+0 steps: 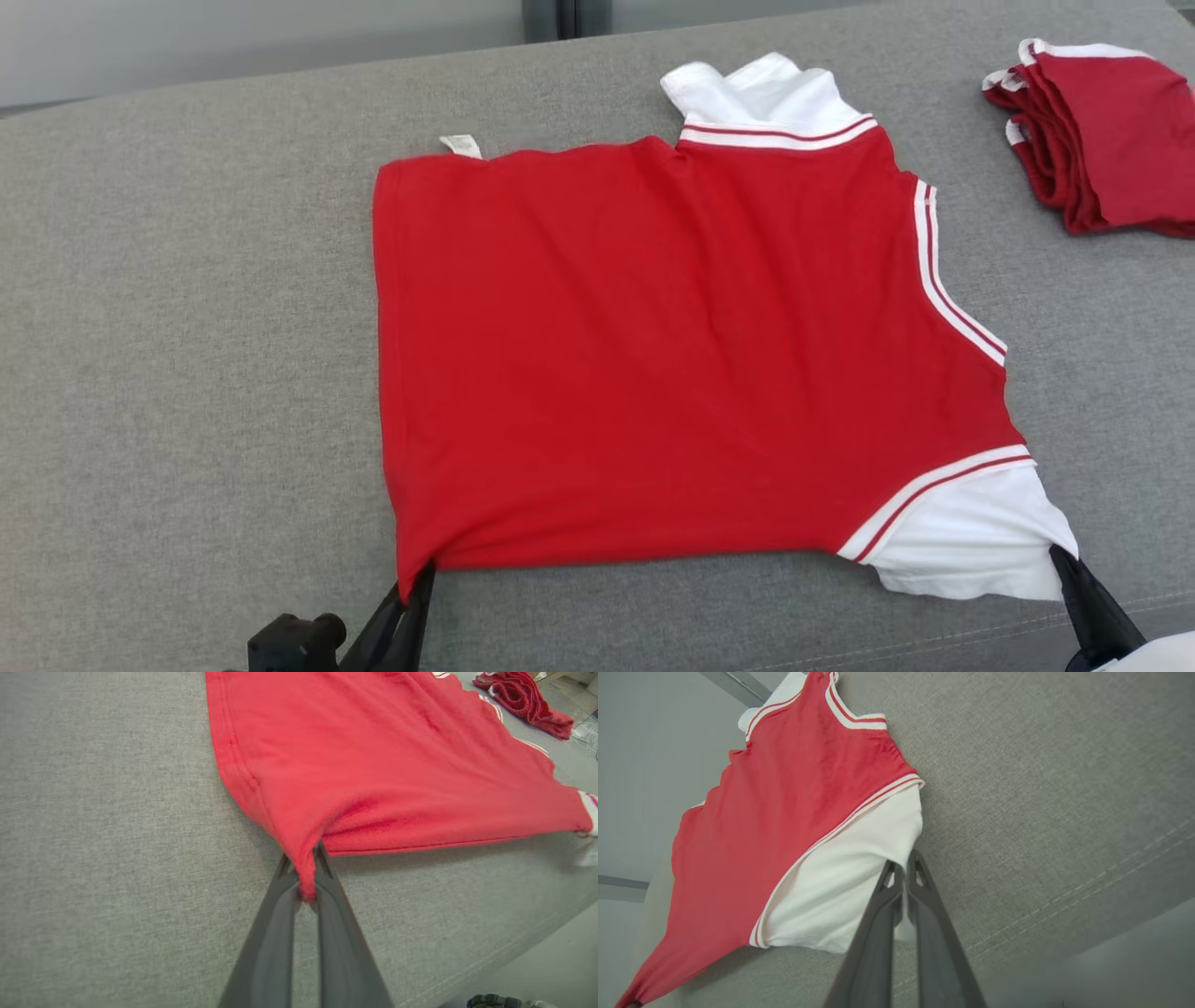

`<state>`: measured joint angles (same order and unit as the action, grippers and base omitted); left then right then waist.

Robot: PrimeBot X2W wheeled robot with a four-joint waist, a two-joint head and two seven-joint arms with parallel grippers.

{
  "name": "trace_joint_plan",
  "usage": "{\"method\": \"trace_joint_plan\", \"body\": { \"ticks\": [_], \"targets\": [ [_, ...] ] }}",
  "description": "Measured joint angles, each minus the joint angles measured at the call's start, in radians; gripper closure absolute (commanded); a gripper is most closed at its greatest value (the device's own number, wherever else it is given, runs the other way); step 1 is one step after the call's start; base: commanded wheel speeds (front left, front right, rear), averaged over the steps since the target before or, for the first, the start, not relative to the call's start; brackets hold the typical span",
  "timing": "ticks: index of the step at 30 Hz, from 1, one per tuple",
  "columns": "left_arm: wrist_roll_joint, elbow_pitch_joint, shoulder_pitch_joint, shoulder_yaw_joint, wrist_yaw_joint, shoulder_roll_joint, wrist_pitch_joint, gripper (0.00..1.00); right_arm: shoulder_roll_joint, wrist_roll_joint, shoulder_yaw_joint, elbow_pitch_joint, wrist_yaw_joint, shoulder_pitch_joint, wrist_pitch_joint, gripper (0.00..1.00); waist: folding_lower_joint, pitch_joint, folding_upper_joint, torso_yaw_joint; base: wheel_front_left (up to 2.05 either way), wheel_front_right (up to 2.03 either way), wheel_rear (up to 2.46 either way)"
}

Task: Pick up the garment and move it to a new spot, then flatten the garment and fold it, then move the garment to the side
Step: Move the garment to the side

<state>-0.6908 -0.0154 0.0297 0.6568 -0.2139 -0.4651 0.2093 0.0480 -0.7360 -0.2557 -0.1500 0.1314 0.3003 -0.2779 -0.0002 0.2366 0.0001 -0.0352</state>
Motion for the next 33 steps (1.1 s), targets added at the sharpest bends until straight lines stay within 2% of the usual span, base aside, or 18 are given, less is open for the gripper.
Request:
{"method": "trace_joint_plan", "body": {
  "ticks": [5,10,17,25,26,27,28,29,33],
  "targets": [
    [-0.019,0.100,0.002,0.000,-0.012,-0.031,-0.078,1.00,0.001,0.016,-0.009,-0.024,-0.001,-0.033,-0.014,1.00,0.0000,0.000,0.0000,-0.006,0.00,0.00,0.00],
    [-0.057,0.141,-0.105,-0.021,0.002,-0.046,-0.175,1.00,0.001,0.069,-0.027,-0.050,-0.001,-0.138,-0.088,1.00,0.0000,0.028,0.0000,0.007,0.00,0.00,0.00],
    [-0.128,0.141,-0.259,-0.024,0.036,-0.037,-0.343,1.00,0.009,0.155,-0.044,-0.058,-0.001,-0.308,-0.212,1.00,0.0000,0.071,0.0000,0.025,0.00,0.00,0.00],
    [-0.147,0.065,-0.387,-0.012,0.034,-0.011,-0.456,1.00,0.017,0.227,-0.037,0.006,-0.001,-0.454,-0.284,1.00,0.0001,0.118,0.0000,0.035,0.00,0.00,0.00],
    [-0.147,0.054,-0.398,-0.012,0.034,-0.009,-0.463,0.96,0.020,0.239,-0.033,0.018,-0.001,-0.470,-0.286,1.00,0.0001,0.123,0.0000,0.035,0.00,0.00,0.00],
    [-0.148,0.045,-0.405,-0.011,0.033,-0.005,-0.469,0.64,0.023,0.245,-0.028,0.026,-0.001,-0.480,-0.288,0.97,0.0001,0.126,0.0000,0.035,0.00,0.00,0.00],
    [-0.147,0.037,-0.412,-0.009,0.032,-0.001,-0.472,0.00,0.026,0.253,-0.024,0.032,-0.001,-0.494,-0.275,0.42,0.0001,0.130,0.0000,0.036,0.00,0.00,0.00],
    [-0.140,0.030,-0.416,-0.009,0.025,0.001,-0.467,0.00,0.027,0.260,-0.026,0.041,-0.001,-0.509,-0.256,0.00,0.0001,0.134,0.0000,0.036,0.00,0.00,0.00],
    [-0.116,0.025,-0.428,-0.031,-0.003,-0.006,-0.436,0.00,0.033,0.268,-0.039,0.054,-0.001,-0.542,-0.196,0.00,0.0001,0.137,0.0000,0.036,0.00,0.00,0.00]
  ]
}}
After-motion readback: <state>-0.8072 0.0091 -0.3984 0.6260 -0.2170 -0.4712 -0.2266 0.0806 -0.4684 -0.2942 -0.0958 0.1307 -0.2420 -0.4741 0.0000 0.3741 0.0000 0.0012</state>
